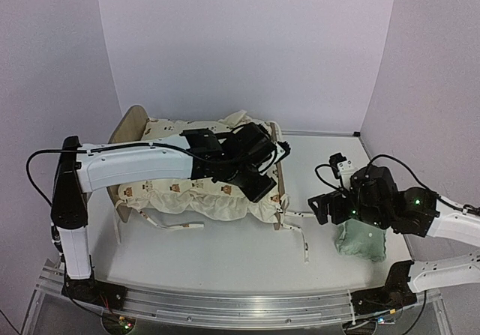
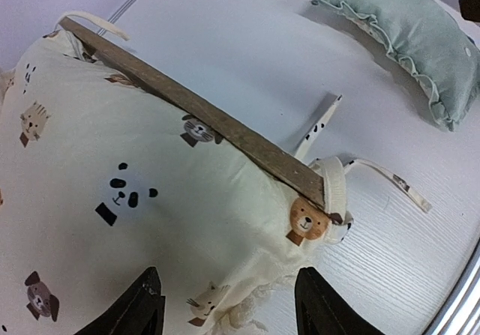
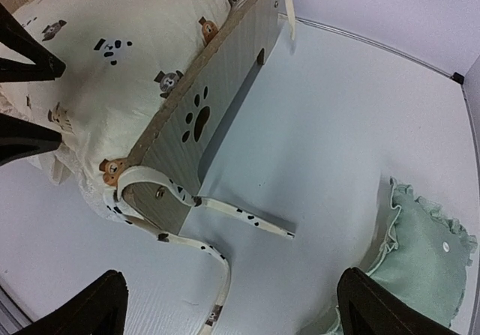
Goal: Set up the pet bed
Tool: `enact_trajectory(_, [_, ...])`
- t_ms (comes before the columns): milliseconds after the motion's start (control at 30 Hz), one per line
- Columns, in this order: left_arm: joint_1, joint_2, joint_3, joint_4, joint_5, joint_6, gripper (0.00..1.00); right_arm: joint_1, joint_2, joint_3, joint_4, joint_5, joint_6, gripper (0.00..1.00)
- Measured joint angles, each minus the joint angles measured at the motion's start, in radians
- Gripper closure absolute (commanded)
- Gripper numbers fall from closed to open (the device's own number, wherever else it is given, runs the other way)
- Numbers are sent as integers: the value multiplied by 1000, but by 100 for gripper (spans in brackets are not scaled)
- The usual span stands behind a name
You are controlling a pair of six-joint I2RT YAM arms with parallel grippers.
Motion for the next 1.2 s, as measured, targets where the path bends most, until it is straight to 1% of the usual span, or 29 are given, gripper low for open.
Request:
enact_trajectory(100, [-7, 8, -4, -1, 12, 19, 40, 0, -1, -5, -6, 1, 3, 2])
enact_trajectory(333, [-6, 32, -18, 9, 9, 53, 36, 0, 0, -20, -12, 2, 8, 2])
enact_trajectory(433, [-6, 62, -19, 8, 5, 62, 37, 0, 0, -21, -13, 2, 8, 2])
enact_trajectory(533, [-6, 85, -19, 8, -2, 66, 43, 0, 0, -21, -13, 4, 8, 2])
enact_trajectory(633, [-6, 97, -29, 17, -20, 65, 54, 0, 0, -22, -13, 8, 8, 2])
enact_trajectory(700, [-5, 97, -44, 28, -30, 60, 64, 0, -1, -27, -13, 11, 8, 2])
enact_trajectory(733, [-5, 97, -51, 35, -30, 61, 73, 0, -1, -30, -13, 12, 7, 2])
enact_trajectory(800, [-9, 97, -65, 52, -28, 58, 98, 0, -1, -34, -14, 13, 7, 2])
enact_trajectory(867, [-16, 91, -79, 69, -31, 50, 100, 0, -1, -34, -14, 14, 7, 2])
enact_trajectory(1033, [-10, 67, -123, 112, -63, 40, 100, 0, -4, -34, -13, 15, 4, 2])
enact_trajectory(1200, [-3, -6, -199, 140, -76, 37, 100, 0, -10, -34, -13, 12, 0, 2])
